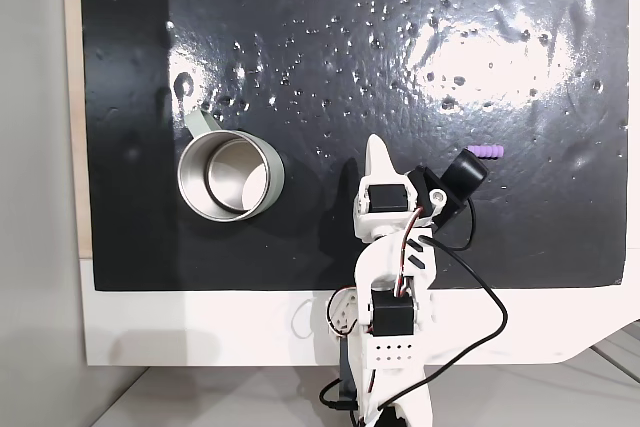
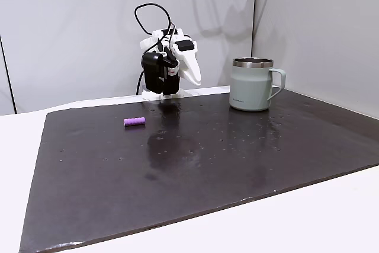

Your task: Grasp a pengrip and put it in the cup.

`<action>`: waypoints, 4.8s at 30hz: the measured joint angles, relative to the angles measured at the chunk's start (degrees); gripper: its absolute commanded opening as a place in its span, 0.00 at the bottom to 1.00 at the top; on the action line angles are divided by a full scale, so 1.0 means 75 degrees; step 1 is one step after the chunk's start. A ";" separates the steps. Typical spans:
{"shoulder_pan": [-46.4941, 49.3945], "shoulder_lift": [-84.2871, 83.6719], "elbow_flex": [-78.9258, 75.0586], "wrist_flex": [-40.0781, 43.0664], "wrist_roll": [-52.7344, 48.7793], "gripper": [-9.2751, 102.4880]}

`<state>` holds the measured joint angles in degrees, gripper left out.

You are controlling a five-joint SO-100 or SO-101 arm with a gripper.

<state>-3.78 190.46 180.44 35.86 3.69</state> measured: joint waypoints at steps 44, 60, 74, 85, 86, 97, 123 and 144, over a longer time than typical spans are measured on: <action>0.1230 -0.4781 -0.8602 0.6316 -0.2309 0.29; 0.3668 -0.7254 -1.0066 0.7195 -0.4418 0.31; 0.4699 -0.9727 -1.0254 0.7066 -0.5578 0.32; 0.4746 -1.1508 -1.1367 0.7055 -0.6012 0.32; 0.4758 -1.1672 -1.1367 0.6996 -0.6012 0.32; 0.4770 -1.3301 -1.1367 0.6422 -0.6012 0.31; 0.4992 -1.6184 -1.3031 0.5742 -0.5930 0.30; 0.4582 -1.6160 -1.2410 0.5203 -0.5906 0.08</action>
<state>30.59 69.26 87.36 74.88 -40.61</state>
